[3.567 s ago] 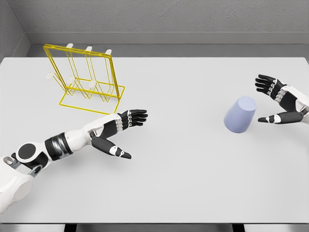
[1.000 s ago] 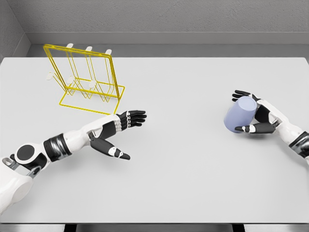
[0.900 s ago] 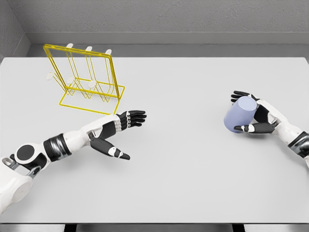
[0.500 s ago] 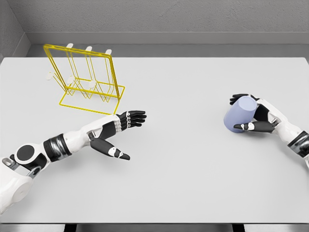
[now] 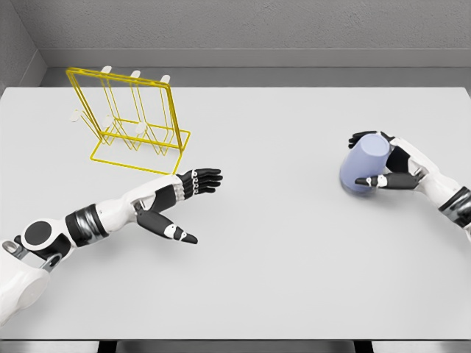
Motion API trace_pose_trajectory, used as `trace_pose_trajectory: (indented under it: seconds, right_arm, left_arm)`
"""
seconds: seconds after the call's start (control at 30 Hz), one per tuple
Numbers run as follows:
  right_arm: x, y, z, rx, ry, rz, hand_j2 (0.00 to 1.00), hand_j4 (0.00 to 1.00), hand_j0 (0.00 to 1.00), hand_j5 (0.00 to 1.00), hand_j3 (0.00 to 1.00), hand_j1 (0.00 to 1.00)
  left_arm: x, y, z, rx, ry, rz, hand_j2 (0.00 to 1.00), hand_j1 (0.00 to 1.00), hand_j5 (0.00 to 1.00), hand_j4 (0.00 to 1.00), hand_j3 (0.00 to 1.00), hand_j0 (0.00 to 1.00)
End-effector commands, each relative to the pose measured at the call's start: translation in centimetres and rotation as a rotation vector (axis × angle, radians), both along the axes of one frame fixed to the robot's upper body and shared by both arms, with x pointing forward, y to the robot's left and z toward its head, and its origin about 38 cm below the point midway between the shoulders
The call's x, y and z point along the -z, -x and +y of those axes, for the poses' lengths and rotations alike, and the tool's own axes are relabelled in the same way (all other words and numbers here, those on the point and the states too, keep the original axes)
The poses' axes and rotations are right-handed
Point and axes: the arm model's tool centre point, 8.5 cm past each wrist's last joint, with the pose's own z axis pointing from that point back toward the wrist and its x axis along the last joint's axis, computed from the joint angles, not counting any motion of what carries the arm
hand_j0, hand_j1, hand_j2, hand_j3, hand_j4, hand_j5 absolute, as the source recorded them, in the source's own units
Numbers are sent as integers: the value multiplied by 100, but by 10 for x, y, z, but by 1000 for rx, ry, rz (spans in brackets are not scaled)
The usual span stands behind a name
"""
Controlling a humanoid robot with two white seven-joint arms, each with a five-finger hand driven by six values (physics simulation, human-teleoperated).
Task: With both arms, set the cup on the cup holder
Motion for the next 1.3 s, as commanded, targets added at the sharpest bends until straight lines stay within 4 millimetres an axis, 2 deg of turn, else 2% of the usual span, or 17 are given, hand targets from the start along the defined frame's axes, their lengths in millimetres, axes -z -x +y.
trace_pose_trajectory:
  seconds: [0.0, 0.4, 0.5, 0.8, 1.27]
  right_arm:
    - [-3, 0, 1, -4, -8, -6, 72, 72, 72, 72, 72, 72]
    - [-20, -6, 30, -77, -49, -56, 72, 72, 72, 72, 72, 72]
    - [-20, -6, 47, -110, -77, -64, 72, 72, 72, 72, 72, 72]
    - [-13, -10, 96, -186, -120, -80, 72, 72, 72, 72, 72, 72]
    - [3, -7, 148, -270, -136, -75, 72, 72, 72, 72, 72, 72]
  left_arm:
    - [0, 0, 0, -1, 5, 3, 100, 100, 100, 100, 100, 100]
    - [0, 0, 1, -2, 3, 5, 100, 100, 100, 100, 100, 100]
    - [0, 0, 2, -2, 2, 5, 100, 100, 100, 100, 100, 100]
    - [1, 0, 2, -4, 0, 8, 100, 100, 100, 100, 100, 100]
    - [1, 0, 2, -3, -1, 6, 100, 100, 100, 100, 100, 100]
